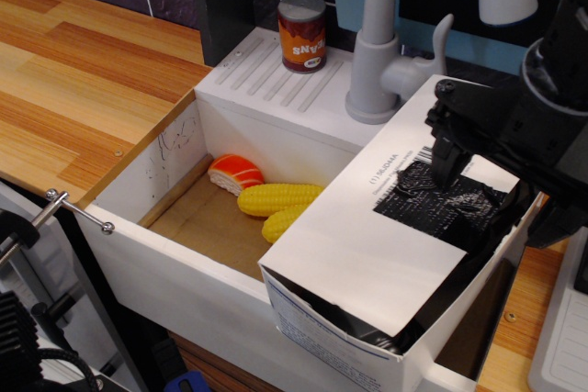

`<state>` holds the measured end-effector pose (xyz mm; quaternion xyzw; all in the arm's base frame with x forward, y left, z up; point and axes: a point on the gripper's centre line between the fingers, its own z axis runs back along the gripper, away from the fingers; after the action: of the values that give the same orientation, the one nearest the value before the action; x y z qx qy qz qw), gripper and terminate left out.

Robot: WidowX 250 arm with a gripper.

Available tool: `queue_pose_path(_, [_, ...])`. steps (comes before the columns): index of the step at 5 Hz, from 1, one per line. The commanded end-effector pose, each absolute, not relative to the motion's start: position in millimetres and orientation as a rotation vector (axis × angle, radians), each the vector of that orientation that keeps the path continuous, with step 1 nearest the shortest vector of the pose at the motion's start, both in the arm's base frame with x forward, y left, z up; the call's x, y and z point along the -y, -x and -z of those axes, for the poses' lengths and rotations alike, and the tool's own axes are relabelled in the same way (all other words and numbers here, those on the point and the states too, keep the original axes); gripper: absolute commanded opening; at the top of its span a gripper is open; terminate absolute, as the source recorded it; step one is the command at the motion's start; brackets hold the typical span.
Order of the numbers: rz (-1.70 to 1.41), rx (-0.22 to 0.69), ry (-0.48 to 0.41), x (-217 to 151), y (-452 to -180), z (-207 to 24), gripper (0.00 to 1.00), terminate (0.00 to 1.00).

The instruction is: Open white1fbox flap

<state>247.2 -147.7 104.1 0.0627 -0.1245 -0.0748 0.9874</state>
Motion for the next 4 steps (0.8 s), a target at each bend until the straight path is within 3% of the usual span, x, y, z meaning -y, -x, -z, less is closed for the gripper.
queue_pose_path(1, [0.15, 0.25, -0.126, 147.7, -247.2, -104.1, 1.0, 0.0])
queue_pose_path(2, [0.173, 0.26, -0.231, 149.9, -249.4, -103.6, 1.0, 0.0])
queue_pose_path(4, [0.212, 0.277, -0.345, 144.9, -256.1, -99.1, 1.0, 0.0])
